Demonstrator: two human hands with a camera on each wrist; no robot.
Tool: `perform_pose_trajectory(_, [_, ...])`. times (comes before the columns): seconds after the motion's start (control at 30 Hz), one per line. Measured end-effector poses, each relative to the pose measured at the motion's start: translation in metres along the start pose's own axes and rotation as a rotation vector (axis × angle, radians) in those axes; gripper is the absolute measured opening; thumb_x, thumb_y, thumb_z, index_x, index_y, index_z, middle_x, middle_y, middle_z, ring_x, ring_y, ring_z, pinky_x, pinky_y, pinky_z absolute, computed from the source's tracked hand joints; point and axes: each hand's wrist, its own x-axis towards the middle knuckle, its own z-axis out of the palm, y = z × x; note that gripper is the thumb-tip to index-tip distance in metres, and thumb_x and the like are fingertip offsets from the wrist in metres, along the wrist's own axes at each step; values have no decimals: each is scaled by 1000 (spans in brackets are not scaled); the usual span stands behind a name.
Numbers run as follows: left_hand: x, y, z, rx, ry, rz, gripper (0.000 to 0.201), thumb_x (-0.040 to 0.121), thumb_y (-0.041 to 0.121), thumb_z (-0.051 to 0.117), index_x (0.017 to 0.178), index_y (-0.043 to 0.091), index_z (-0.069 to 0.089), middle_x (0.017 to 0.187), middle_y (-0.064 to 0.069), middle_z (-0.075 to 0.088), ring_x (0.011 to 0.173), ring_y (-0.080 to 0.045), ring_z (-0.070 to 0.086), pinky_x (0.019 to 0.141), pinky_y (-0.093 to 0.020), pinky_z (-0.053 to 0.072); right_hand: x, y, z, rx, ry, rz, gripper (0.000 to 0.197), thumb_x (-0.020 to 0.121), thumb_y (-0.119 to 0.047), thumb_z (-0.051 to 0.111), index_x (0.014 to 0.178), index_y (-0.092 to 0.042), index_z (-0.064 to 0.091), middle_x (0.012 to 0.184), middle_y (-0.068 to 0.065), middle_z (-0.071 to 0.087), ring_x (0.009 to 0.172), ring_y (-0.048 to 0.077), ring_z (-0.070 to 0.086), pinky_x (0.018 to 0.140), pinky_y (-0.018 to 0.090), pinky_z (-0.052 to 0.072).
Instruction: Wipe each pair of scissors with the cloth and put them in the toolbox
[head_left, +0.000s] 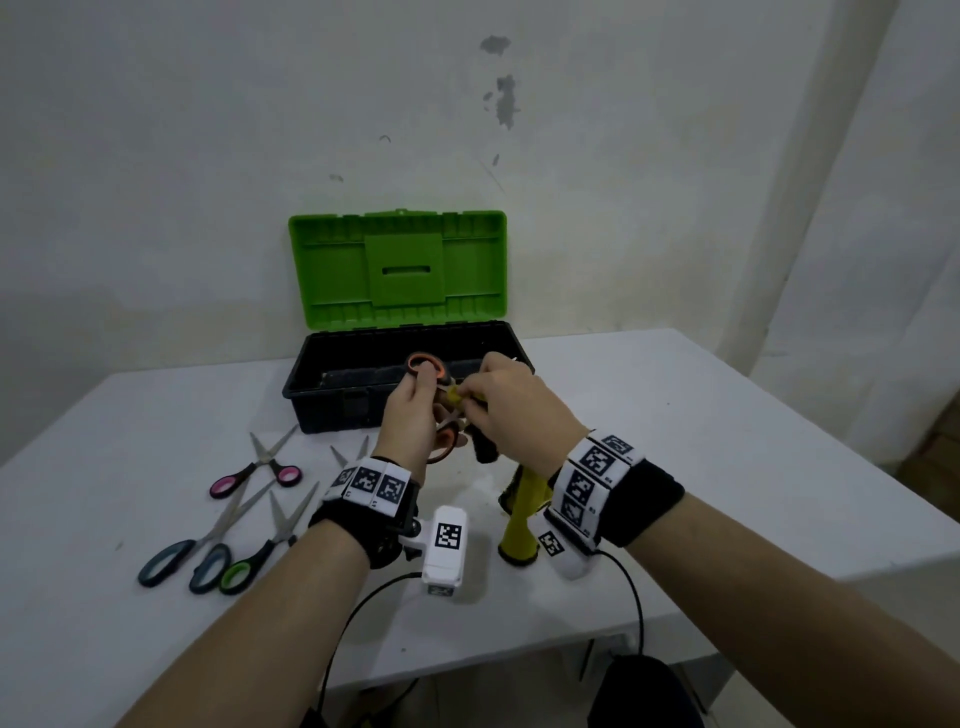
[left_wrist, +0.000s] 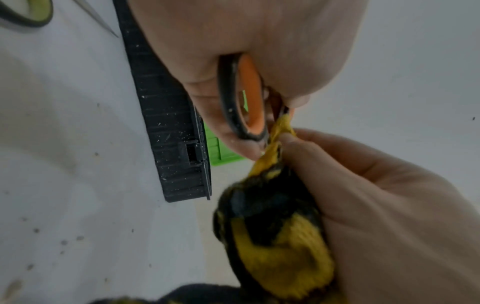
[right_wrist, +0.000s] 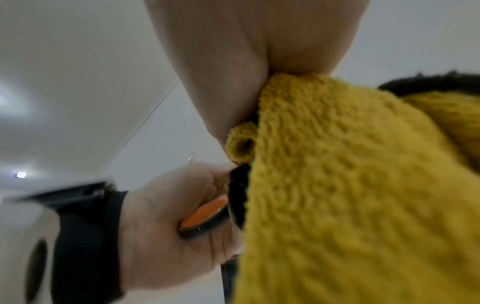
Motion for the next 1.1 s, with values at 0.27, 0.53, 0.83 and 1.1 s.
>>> perform_pose_trajectory(0.27, [2,-4,3,-147,-35,-122,47,103,51,38,120,15,63,110,-18,70,100,-34,69,81,-46,59,2,-7,-3,1,-17,-49,21,96,-21,53,106,-14,71,97,4,46,77,22,53,67,36,48])
perform_pose_trajectory(0.53, [-1,-8,5,-82,-27,-92,46,105,50,33,107,18,67,108,-22,70,99,-35,68,87,-54,55,1,-11,-1,-17,-47,-88,20,96,-18,51,100,-12,70,96,3,44,76,24,55,64,37,47])
perform_pose_trajectory(0.83, [0,-9,6,0,-8,-10,46,106,46,33,103,13,65,100,-25,66,92,-36,65,83,-52,56,-1,-6,-2,55,-69,-92,21,96,-20,53,103,-12,71,96,2,48,81,17,51,72,34,47])
perform_pose_trajectory(1.1, [0,-9,12,-27,10,13,46,106,45,33,100,9,61,91,-18,59,82,-28,58,75,-44,50,-10,4,0,60,22,-92,22,97,-25,55,109,-15,70,97,2,48,80,21,53,72,38,48])
